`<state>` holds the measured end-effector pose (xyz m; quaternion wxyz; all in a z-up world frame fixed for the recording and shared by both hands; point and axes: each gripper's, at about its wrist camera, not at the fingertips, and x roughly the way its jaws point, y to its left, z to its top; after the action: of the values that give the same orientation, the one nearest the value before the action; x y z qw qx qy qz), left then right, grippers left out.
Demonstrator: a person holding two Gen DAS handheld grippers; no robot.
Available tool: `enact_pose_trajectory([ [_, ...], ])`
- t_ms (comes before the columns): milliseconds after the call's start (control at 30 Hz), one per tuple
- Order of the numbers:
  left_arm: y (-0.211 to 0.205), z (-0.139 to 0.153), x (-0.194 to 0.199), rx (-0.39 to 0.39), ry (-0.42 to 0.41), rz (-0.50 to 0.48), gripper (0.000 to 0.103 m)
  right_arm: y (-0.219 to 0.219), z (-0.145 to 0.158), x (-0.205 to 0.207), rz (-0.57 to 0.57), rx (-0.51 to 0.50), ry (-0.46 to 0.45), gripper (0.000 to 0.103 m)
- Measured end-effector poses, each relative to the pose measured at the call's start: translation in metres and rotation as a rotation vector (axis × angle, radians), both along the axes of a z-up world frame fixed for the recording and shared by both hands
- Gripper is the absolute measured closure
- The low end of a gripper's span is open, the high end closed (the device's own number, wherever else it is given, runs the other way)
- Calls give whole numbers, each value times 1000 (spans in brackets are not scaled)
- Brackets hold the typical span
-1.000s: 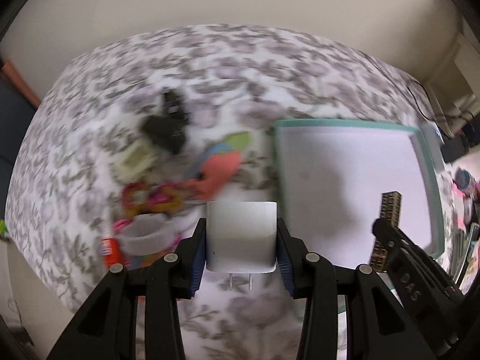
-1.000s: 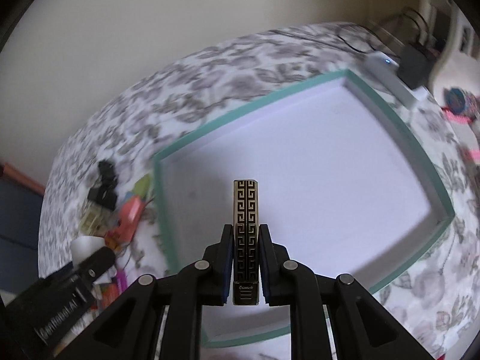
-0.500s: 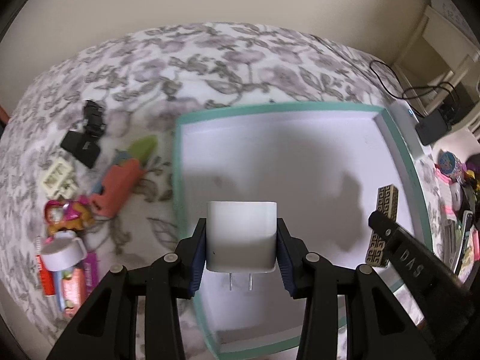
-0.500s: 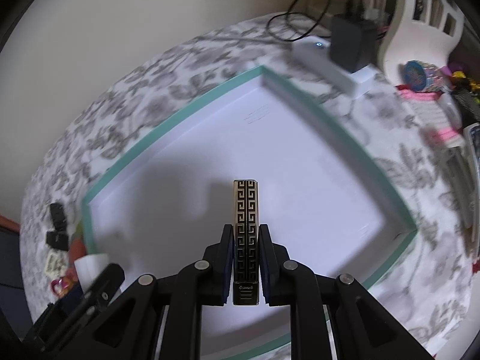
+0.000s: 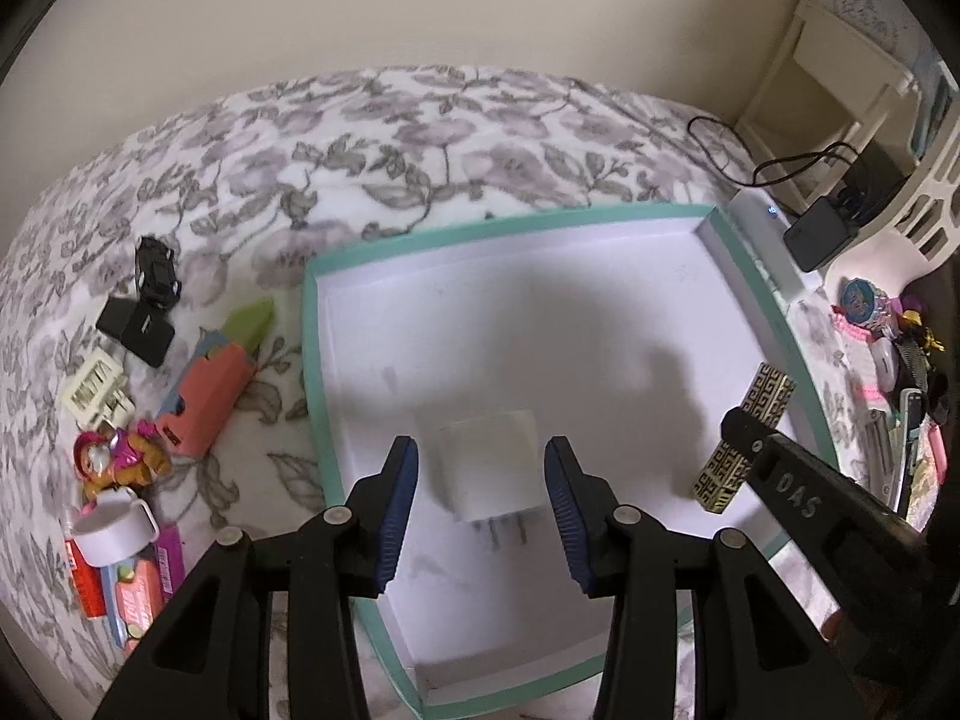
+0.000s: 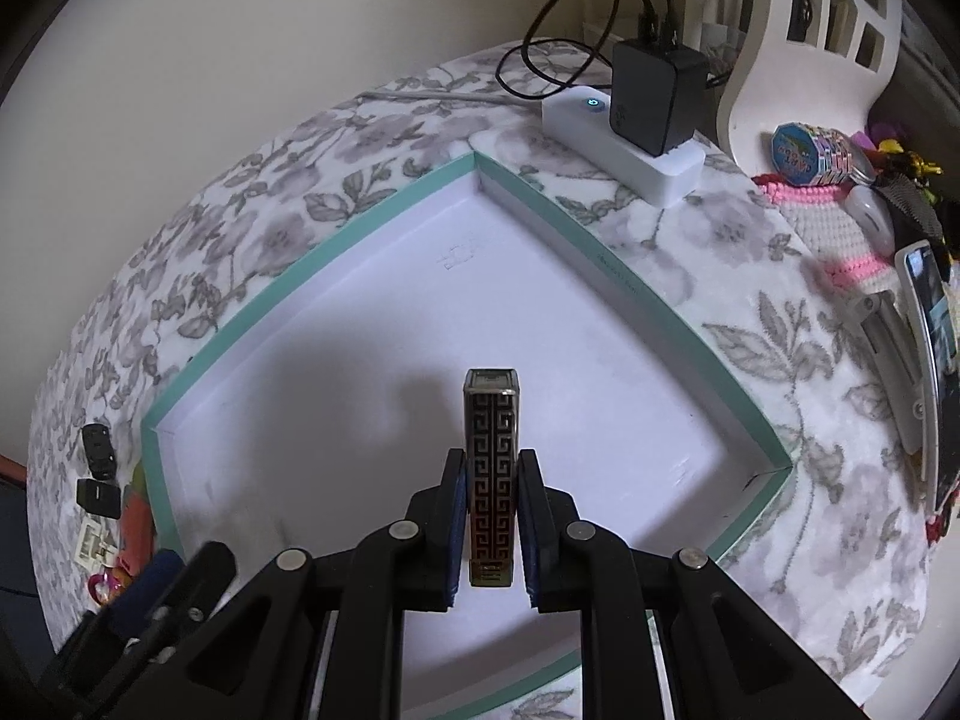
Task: Organize rigid objects
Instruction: 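Carry both held objects into the teal-rimmed tray and open both tools, then move both tools back over the pile of objects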
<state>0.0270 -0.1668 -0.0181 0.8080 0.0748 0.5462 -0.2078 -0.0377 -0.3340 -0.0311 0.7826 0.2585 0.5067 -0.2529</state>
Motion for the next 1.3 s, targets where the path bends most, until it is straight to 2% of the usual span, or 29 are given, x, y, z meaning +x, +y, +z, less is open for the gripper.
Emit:
enact_pose_trajectory([
  [167, 4, 4, 3, -9, -3, 18, 52, 2, 1, 0, 9, -20, 5, 86],
  [300, 16, 5, 10, -7, 0, 68, 47, 4, 1, 2, 20, -37, 11, 86],
  [433, 30, 4, 18, -2, 11, 125, 46, 7, 3, 4, 31, -58, 15, 86],
  [533, 38, 1, 23, -8, 30, 146, 44, 10, 3, 7, 46, -76, 25, 82],
  [600, 43, -2, 26, -7, 38, 159, 30, 11, 2, 7, 53, -86, 30, 64],
  [700, 48, -5, 30, -1, 41, 181, 25, 14, 2, 8, 63, -93, 28, 43],
  [767, 52, -7, 32, 6, 46, 198, 23, 15, 1, 8, 72, -96, 28, 32],
  [800, 55, -9, 34, 9, 50, 210, 19, 17, 1, 9, 79, -100, 28, 29],
  [933, 71, -13, 40, 7, 48, 267, 17, 21, -2, 11, 105, -100, 16, 16],
  [1000, 77, -14, 43, 11, 38, 291, 10, 23, -3, 11, 108, -103, 13, 4],
  [1067, 82, -14, 45, 20, 21, 310, 4, 24, -3, 12, 110, -117, 9, 0],
  [1300, 91, -19, 50, 72, -53, 333, 4, 27, -3, 13, 122, -112, -25, 0],
])
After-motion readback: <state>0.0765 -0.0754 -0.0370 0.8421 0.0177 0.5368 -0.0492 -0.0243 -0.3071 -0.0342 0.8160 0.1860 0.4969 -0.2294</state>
